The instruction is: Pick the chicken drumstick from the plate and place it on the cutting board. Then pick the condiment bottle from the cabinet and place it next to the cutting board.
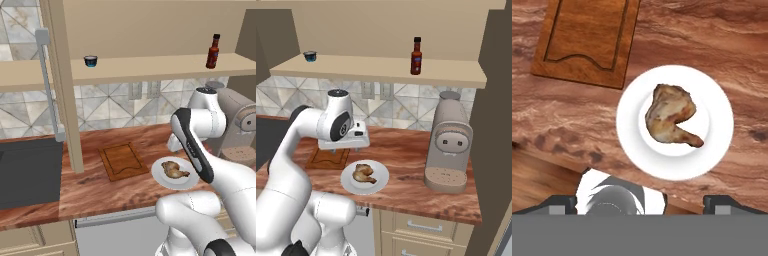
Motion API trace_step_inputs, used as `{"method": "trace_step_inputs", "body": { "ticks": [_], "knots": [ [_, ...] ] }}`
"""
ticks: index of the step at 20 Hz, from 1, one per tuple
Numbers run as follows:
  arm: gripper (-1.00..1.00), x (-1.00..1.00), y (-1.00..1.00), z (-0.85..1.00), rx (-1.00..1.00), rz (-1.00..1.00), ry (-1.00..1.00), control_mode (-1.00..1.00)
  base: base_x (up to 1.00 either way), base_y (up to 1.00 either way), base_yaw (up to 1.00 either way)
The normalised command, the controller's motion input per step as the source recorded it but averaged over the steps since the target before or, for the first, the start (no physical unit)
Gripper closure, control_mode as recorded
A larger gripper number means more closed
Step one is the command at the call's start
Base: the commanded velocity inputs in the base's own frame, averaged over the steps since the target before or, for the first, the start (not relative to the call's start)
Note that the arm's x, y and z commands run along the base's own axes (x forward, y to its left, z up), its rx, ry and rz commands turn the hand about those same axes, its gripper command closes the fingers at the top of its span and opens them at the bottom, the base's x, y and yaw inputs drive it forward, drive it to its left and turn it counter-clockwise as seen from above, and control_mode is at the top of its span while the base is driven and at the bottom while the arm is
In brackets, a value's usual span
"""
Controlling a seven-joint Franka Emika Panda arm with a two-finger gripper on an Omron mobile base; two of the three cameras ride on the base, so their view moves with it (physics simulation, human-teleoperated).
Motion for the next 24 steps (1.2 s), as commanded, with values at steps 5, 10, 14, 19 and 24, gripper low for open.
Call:
{"method": "trace_step_inputs", "body": {
  "ticks": [5, 10, 14, 19, 24],
  "knots": [
    [-1.00, 0.00, -0.05, -0.25, 0.00, 0.03, 0.00, -1.00, 0.00, 0.00, 0.00],
    [-1.00, 0.00, -0.10, -0.34, 0.00, 0.07, 0.00, -1.00, 0.00, 0.00, 0.00],
    [-1.00, 0.00, -0.19, -0.30, -0.01, 0.09, 0.02, -1.00, 0.00, 0.00, 0.00],
    [-1.00, 0.00, -0.20, -0.26, 0.00, 0.10, 0.01, -1.00, 0.00, 0.00, 0.00],
    [-1.00, 0.02, -0.18, -0.23, 0.00, 0.10, 0.02, -1.00, 0.00, 0.00, 0.00]
  ]
}}
